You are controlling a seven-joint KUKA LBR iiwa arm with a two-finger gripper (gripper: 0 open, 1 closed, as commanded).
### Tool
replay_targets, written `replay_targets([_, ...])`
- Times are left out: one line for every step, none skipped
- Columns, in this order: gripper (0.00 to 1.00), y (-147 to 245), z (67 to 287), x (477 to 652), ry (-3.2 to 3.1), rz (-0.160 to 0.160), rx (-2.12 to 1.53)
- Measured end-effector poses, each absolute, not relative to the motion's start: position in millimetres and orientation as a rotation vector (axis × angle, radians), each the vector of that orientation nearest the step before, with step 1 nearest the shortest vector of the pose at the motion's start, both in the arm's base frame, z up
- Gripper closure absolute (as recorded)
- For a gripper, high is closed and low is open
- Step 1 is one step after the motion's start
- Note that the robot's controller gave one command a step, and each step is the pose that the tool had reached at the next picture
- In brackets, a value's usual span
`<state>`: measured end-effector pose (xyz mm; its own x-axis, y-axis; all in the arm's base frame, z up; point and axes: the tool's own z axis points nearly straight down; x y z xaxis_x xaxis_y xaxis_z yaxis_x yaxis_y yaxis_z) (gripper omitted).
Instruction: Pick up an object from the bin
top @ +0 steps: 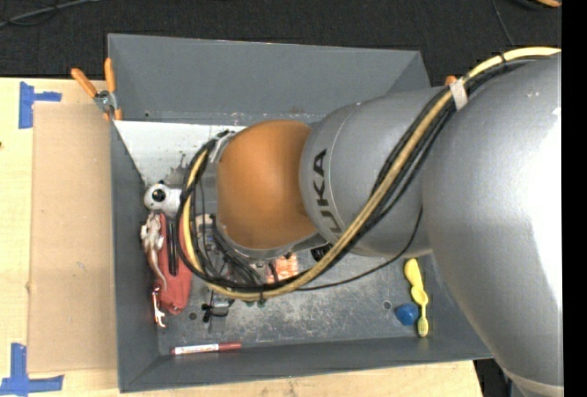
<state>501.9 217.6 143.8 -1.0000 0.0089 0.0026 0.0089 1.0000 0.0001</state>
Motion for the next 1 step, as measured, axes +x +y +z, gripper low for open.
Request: replay_targets([0.00,217.6,143.8,502.0,-3.139,0.000,-0.015])
